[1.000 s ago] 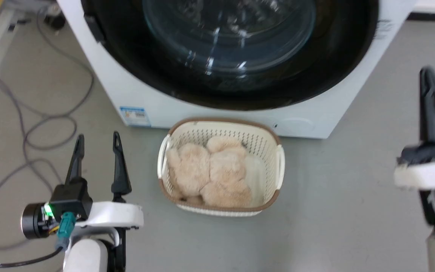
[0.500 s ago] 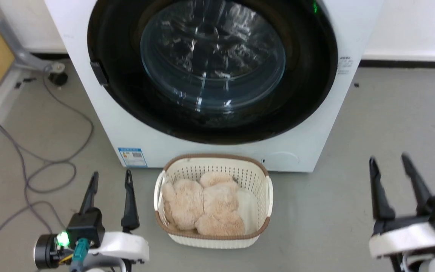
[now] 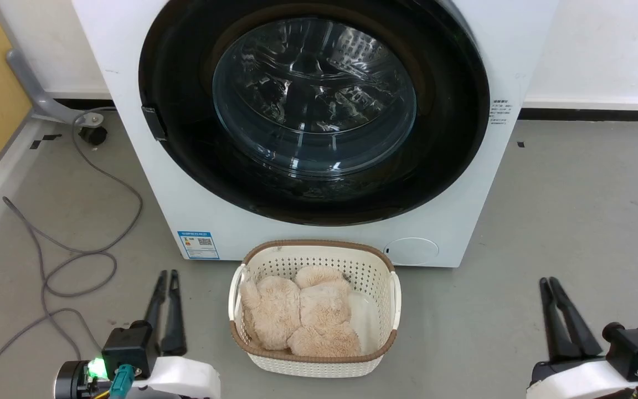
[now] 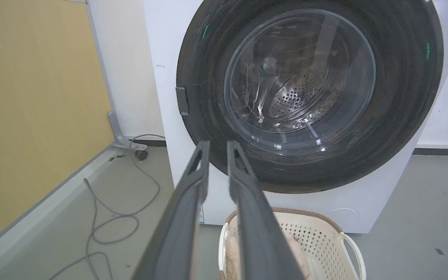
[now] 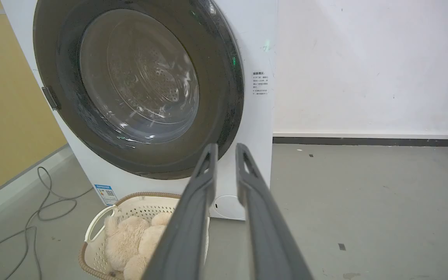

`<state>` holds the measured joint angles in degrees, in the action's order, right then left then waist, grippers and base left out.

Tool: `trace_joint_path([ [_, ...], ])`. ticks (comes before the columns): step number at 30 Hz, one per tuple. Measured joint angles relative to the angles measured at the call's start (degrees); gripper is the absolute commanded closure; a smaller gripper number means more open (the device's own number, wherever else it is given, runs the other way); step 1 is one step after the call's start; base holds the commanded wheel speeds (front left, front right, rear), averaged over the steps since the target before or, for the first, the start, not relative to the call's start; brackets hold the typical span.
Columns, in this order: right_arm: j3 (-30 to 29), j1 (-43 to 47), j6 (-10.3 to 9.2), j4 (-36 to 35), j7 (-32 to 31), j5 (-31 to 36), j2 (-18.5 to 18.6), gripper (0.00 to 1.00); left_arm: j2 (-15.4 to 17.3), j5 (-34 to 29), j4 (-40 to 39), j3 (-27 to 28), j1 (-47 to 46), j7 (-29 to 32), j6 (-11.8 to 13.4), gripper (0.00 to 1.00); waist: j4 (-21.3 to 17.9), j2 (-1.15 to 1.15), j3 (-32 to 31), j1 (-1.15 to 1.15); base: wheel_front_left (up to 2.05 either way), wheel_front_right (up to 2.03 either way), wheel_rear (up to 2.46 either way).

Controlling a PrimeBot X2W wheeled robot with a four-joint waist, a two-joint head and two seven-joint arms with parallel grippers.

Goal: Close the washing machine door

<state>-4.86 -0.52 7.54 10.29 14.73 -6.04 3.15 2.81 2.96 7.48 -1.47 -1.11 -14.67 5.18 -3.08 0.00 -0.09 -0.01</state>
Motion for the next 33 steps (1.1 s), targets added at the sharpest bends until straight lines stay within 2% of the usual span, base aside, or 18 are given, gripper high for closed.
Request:
trace_joint_path([
  [33, 1.32, 0.00, 0.00, -2.56, -4.13, 1.44, 0.00, 1.00, 0.00, -0.42, -1.85, 0.30, 0.00, 4.09, -1.32, 1.00, 0.89, 0.00, 0.03, 0.00, 0.00, 0.00, 0.00],
])
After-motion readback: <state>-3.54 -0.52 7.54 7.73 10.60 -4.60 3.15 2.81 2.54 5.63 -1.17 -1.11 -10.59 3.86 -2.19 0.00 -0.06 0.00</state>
